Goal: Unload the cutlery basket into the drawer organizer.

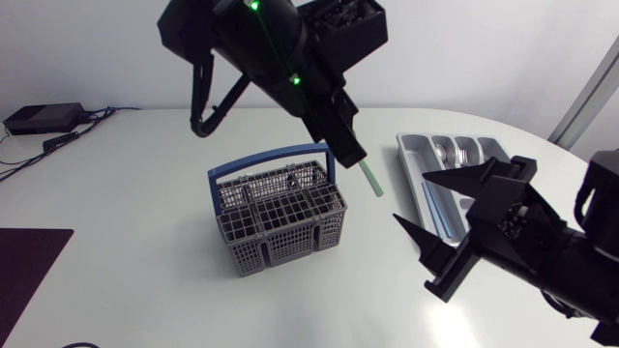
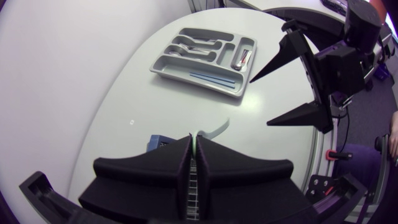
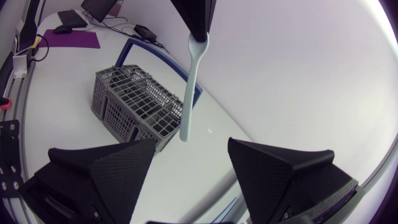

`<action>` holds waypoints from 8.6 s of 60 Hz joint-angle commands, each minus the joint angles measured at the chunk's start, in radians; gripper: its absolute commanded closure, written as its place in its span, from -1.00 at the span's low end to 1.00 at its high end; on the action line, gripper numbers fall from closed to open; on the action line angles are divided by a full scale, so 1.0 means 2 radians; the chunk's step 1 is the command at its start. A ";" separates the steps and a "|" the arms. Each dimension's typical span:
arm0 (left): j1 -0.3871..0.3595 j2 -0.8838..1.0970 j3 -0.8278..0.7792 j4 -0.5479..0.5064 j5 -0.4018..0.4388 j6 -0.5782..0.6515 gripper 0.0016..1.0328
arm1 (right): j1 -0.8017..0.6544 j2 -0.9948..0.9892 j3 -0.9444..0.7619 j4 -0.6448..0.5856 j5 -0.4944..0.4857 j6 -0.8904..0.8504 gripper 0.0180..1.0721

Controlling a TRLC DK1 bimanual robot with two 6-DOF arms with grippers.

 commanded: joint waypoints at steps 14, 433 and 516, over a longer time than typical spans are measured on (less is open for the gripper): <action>0.035 0.040 0.024 -0.020 0.074 -0.101 0.94 | 0.056 0.070 0.023 0.072 0.061 0.036 -0.59; 0.402 -0.107 -0.382 0.321 0.050 -0.013 -0.91 | -0.159 0.413 0.235 0.005 -0.056 0.000 -0.91; 0.437 -0.522 -0.604 0.376 0.116 -0.006 -0.91 | -0.191 0.074 0.054 0.026 0.019 0.090 -0.91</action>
